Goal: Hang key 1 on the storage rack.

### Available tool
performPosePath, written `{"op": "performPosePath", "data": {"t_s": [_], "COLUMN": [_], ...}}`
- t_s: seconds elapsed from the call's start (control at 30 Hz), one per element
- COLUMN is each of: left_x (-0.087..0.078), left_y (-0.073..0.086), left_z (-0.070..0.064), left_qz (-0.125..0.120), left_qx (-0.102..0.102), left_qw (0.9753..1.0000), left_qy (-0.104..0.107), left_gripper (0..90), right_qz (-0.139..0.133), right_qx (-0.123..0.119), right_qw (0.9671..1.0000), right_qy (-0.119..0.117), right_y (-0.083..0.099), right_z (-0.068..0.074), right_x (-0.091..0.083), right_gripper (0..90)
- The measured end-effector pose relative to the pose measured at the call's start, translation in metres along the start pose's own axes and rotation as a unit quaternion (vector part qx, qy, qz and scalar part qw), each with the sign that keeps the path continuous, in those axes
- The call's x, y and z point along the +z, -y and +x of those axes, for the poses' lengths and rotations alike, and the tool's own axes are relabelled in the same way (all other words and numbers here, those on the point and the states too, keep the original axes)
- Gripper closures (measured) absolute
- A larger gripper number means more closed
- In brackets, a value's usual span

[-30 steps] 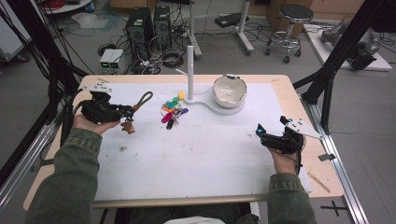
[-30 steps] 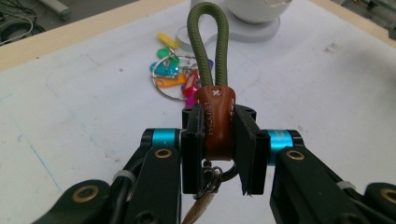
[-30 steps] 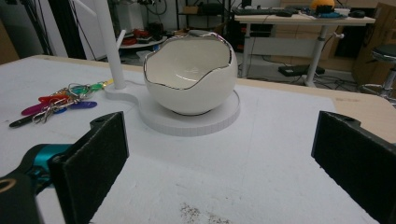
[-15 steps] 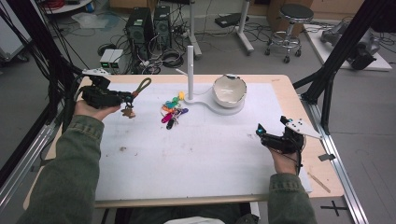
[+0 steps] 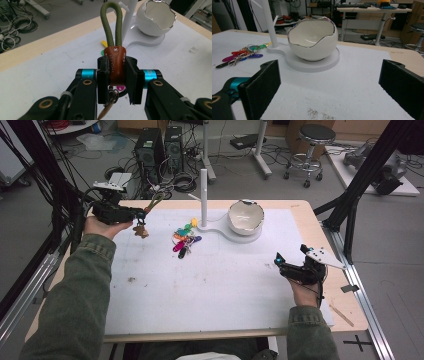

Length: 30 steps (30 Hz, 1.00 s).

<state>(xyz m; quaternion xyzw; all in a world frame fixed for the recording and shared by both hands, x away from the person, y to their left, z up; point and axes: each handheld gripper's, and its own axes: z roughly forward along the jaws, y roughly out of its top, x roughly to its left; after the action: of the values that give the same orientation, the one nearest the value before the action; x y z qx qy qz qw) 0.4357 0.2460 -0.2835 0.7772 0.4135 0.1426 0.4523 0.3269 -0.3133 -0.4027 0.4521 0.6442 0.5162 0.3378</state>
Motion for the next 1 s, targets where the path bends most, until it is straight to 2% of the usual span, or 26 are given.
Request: {"op": "performPosePath", "data": {"t_s": [0.1,0.37,0.6,0.67,0.87,1.0], "left_x": [0.000,0.005,0.010,0.011,0.022,0.032], "left_y": [-0.006,-0.019,-0.029,-0.030,-0.029,-0.028], "left_z": [0.003,0.009,0.012,0.013,0.021,0.024], "left_qz": [0.002,0.000,-0.013,-0.026,-0.029,-0.045], "left_qx": [0.002,-0.002,-0.003,-0.011,-0.025,-0.040], "left_qw": [1.0000,0.9999,0.9999,0.9996,0.9993,0.9980], "left_qy": [-0.010,-0.016,-0.010,-0.002,0.002,0.019], "left_gripper": [73.6,73.6,73.6,73.6,73.6,73.5], "right_qz": [0.002,0.002,0.001,0.004,0.002,0.005], "right_qx": [0.002,0.003,0.003,0.004,0.002,0.002], "right_qw": [1.0000,1.0000,1.0000,1.0000,1.0000,1.0000], "right_qy": [0.000,-0.001,-0.001,0.000,-0.001,-0.001], "right_y": [0.000,0.000,0.000,0.000,0.001,0.001], "right_z": [0.001,0.001,0.001,0.001,0.001,0.002], "right_x": [0.000,0.000,0.000,0.000,0.001,0.002], "right_gripper": [2.9,3.0,3.0,2.9,3.0,3.0]}}
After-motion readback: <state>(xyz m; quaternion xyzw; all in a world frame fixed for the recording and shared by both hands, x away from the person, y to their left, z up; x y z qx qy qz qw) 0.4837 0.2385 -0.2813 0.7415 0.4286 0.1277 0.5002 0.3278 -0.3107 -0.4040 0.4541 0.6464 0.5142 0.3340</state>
